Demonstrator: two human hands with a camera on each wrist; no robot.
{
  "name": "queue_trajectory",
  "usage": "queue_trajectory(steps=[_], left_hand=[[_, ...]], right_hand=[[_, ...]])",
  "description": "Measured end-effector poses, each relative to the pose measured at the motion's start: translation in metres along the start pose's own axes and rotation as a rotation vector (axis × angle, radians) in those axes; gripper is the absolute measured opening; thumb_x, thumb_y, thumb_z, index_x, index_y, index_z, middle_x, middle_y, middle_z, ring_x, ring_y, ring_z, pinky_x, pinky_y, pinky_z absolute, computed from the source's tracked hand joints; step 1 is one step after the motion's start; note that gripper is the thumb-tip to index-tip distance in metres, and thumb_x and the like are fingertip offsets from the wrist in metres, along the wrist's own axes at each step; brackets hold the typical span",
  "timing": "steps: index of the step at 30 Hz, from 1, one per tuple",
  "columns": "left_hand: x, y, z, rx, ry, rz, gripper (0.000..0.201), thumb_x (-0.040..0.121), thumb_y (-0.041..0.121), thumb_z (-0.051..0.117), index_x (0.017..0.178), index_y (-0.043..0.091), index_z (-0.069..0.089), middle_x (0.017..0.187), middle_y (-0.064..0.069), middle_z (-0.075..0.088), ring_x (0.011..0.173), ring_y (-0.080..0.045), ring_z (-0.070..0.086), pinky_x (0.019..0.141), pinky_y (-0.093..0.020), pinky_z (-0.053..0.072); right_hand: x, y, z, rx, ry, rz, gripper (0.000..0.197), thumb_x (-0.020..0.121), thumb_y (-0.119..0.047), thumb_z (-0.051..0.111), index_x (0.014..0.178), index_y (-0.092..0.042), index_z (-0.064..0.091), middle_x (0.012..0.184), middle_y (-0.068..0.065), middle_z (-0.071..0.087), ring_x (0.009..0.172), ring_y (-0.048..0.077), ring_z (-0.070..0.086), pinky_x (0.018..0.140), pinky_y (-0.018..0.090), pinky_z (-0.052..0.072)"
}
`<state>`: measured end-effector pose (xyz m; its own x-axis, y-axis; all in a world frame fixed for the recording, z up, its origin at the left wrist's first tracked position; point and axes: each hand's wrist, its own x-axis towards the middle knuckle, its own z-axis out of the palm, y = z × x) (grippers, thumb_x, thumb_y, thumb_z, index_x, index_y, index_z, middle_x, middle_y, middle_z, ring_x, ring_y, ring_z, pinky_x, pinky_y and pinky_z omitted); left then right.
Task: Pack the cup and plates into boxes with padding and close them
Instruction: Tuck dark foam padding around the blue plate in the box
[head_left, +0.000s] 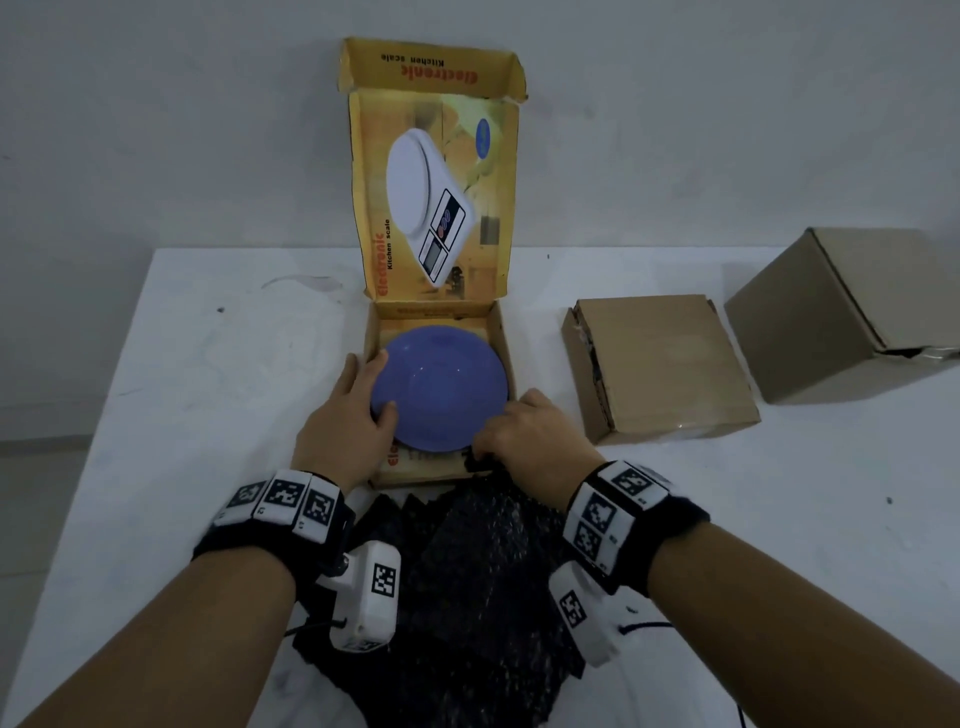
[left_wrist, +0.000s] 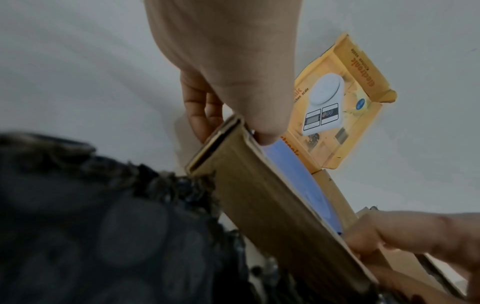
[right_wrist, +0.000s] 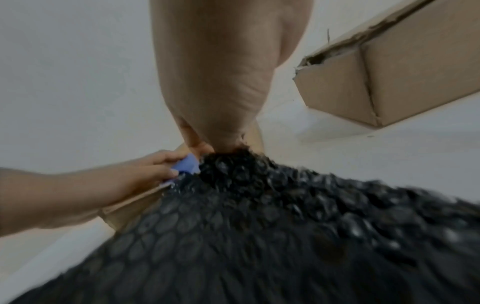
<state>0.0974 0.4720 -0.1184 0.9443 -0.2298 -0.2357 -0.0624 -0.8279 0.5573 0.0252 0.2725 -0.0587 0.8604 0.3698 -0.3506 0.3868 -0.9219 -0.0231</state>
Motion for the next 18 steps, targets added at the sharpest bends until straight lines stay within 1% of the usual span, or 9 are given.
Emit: queue_trajectory(steps=[3,5,6,8,9,11,14,15,18], left_hand=[[0.001,-0.002,0.002,-0.022,-0.011,0.02,0.059,0.096,0.033,0.045,0.149,0.039,0.019,0.16,0.0,0.014,0.125,-0.037,0.048,0.096,-0.046,0.042],[0.001,-0.002,0.003,-0.021,-0.008,0.036,0.059,0.096,0.033,0.045,0.149,0.039,0.02,0.16,-0.001,0.015,0.124,-0.038,0.049,0.095,-0.046,0.042],[0.001,-0.003,0.003,-0.021,-0.008,0.039,0.059,0.096,0.033,0.046,0.149,0.039,0.02,0.159,-0.001,0.016,0.122,-0.039,0.049,0.094,-0.046,0.043],[0.002,-0.005,0.004,-0.026,-0.008,0.042,0.059,0.096,0.032,0.046,0.148,0.039,0.02,0.159,-0.001,0.019,0.119,-0.039,0.052,0.091,-0.045,0.044],[0.002,-0.007,0.004,-0.028,-0.011,0.044,0.059,0.096,0.033,0.045,0.148,0.04,0.019,0.159,-0.001,0.02,0.117,-0.038,0.053,0.09,-0.045,0.045],[0.002,-0.007,0.005,-0.038,-0.014,0.049,0.058,0.096,0.033,0.044,0.148,0.041,0.019,0.158,0.0,0.02,0.117,-0.036,0.053,0.089,-0.043,0.045],[0.002,-0.006,0.005,-0.041,-0.011,0.057,0.058,0.096,0.033,0.045,0.148,0.039,0.02,0.16,0.001,0.016,0.121,-0.035,0.052,0.09,-0.042,0.045],[0.002,-0.005,0.005,-0.041,-0.011,0.056,0.058,0.096,0.032,0.045,0.149,0.039,0.02,0.16,0.001,0.014,0.122,-0.034,0.051,0.091,-0.042,0.044],[0.002,-0.007,0.004,-0.042,-0.013,0.05,0.058,0.096,0.033,0.045,0.148,0.039,0.02,0.16,0.002,0.013,0.126,-0.033,0.048,0.093,-0.042,0.044]], right_hand=[[-0.001,0.007,-0.007,0.041,0.018,0.015,0.03,0.094,-0.017,0.047,0.11,-0.036,0.065,0.109,-0.005,0.066,0.101,0.021,0.056,0.088,0.033,0.028],[-0.008,0.01,-0.016,0.173,0.14,0.03,0.022,0.092,-0.032,0.053,0.11,-0.035,0.064,0.109,-0.004,0.06,0.102,0.022,0.053,0.087,0.035,0.029],[-0.013,0.009,-0.017,0.222,0.178,0.0,0.026,0.088,-0.042,0.058,0.112,-0.035,0.063,0.109,-0.003,0.056,0.103,0.021,0.051,0.086,0.035,0.03],[-0.024,0.0,-0.014,0.222,0.115,-0.114,0.048,0.073,-0.052,0.07,0.117,-0.037,0.059,0.112,-0.001,0.05,0.104,0.019,0.044,0.085,0.035,0.03],[-0.029,-0.007,-0.006,0.193,0.069,-0.173,0.054,0.067,-0.052,0.075,0.117,-0.037,0.059,0.114,0.0,0.049,0.104,0.019,0.043,0.083,0.035,0.031],[-0.034,-0.017,0.013,0.153,0.051,-0.228,0.048,0.059,-0.041,0.081,0.104,-0.034,0.065,0.112,0.003,0.053,0.101,0.024,0.049,0.078,0.036,0.037],[-0.037,-0.011,0.019,0.196,0.239,-0.19,0.021,0.061,-0.03,0.079,0.078,-0.028,0.067,0.108,0.005,0.059,0.097,0.03,0.057,0.072,0.04,0.044],[-0.038,-0.008,0.016,0.207,0.25,-0.184,0.023,0.062,-0.035,0.079,0.081,-0.029,0.067,0.112,0.005,0.058,0.1,0.029,0.056,0.074,0.041,0.045],[-0.043,-0.012,0.015,0.094,0.096,-0.233,0.065,0.05,-0.06,0.078,0.109,-0.037,0.062,0.133,0.007,0.045,0.119,0.029,0.044,0.09,0.044,0.04]])
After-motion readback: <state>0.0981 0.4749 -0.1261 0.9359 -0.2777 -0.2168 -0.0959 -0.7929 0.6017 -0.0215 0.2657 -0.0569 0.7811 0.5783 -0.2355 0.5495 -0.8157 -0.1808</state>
